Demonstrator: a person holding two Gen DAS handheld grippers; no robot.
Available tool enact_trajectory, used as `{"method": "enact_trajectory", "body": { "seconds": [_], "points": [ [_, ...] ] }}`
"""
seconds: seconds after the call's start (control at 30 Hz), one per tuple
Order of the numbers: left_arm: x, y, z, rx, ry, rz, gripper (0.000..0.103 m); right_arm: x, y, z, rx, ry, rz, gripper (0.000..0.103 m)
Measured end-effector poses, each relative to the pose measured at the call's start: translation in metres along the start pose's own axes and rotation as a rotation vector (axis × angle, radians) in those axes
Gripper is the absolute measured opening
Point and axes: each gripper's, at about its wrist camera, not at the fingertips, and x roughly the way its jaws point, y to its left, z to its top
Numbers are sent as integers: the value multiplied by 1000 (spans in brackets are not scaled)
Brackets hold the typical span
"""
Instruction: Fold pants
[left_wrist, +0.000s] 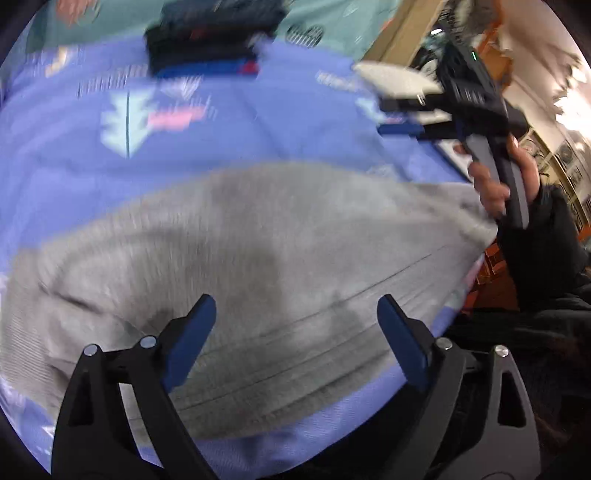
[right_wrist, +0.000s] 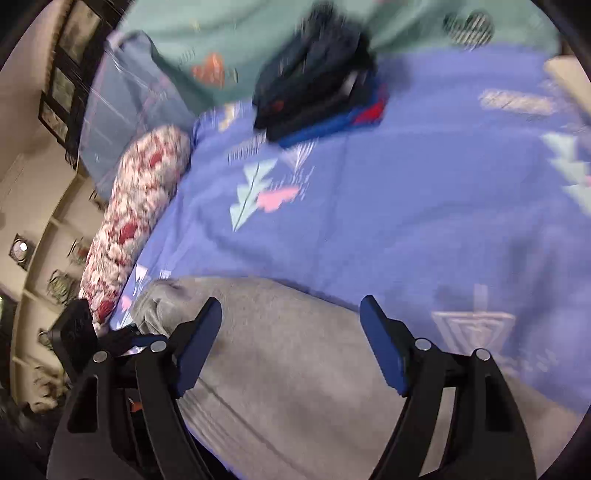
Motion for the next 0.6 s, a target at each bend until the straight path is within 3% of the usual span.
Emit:
{"method": "enact_trajectory", "body": {
  "seconds": [0.03, 0.1, 0.17, 0.23, 0.3, 0.37, 0.47, 0.6],
  "points": [
    [8, 7, -4, -32, 28, -7, 90, 27, -5, 11, 14, 76, 2, 78],
    [-2, 8, -13, -22, -8, -22, 90, 65, -13, 24, 31, 189, -15, 78],
    [-12, 12, -20, -43, -17, -52, 90, 85, -16, 20, 54, 299, 38, 78],
    [-23, 26, -24, -105, -31, -124, 90, 79, -6, 13, 22, 356, 123, 78],
    [-29, 33, -24, -140, -30, -161, 90, 64, 11, 3, -13, 398, 221, 79],
    [-33, 33, -20, -128, -27, -143, 90, 45, 23, -10, -38, 430, 304, 80],
    [-32, 22, -11, -90, -41, -132, 90, 30, 26, -34, -31, 462, 354, 80],
    [-12, 10, 5, -59, -26, -143, 90, 40, 21, -64, 15, 503, 388, 83]
  ]
}}
